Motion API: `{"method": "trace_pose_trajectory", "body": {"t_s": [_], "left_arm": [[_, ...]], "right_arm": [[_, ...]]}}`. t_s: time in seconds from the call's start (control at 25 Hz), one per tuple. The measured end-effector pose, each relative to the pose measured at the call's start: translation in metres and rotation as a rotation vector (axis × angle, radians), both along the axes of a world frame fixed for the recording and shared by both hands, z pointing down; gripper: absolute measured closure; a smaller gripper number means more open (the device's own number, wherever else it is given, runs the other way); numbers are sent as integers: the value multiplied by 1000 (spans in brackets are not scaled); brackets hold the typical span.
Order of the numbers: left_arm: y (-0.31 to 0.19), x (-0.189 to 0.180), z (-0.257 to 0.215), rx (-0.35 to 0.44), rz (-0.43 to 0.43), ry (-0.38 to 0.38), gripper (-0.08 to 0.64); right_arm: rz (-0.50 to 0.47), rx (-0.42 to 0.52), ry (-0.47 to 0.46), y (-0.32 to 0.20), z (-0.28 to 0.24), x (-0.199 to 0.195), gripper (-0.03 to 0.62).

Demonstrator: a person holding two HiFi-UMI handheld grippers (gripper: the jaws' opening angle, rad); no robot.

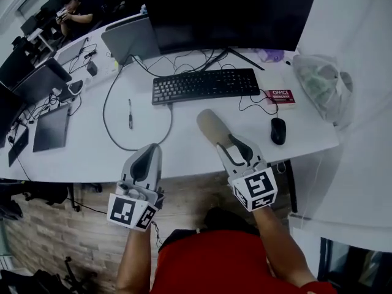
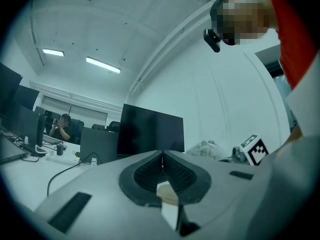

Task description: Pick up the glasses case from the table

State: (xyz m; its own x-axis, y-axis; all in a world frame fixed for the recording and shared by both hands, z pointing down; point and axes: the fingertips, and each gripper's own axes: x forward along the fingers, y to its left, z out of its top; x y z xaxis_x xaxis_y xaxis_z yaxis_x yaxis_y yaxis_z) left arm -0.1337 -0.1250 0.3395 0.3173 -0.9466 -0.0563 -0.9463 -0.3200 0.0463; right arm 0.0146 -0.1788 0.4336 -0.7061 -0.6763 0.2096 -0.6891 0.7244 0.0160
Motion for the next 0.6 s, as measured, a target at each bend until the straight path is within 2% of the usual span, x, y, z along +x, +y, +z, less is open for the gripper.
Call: {"method": "trace_pose_trajectory", "body": {"t_s": [0.2,0.36,0.6], "left_arm": [[-30,6,16,-42,-13,2,549],[-42,3,22,-67,-7,9,549],[-53,0,28,-86,58,18,549]], "right_arm": [[-40,-97,74,-34,35,-8,339],[-85,-201,170,-49,66,-20,238],[-96,-302,326,-63,100,-33,155]]}}
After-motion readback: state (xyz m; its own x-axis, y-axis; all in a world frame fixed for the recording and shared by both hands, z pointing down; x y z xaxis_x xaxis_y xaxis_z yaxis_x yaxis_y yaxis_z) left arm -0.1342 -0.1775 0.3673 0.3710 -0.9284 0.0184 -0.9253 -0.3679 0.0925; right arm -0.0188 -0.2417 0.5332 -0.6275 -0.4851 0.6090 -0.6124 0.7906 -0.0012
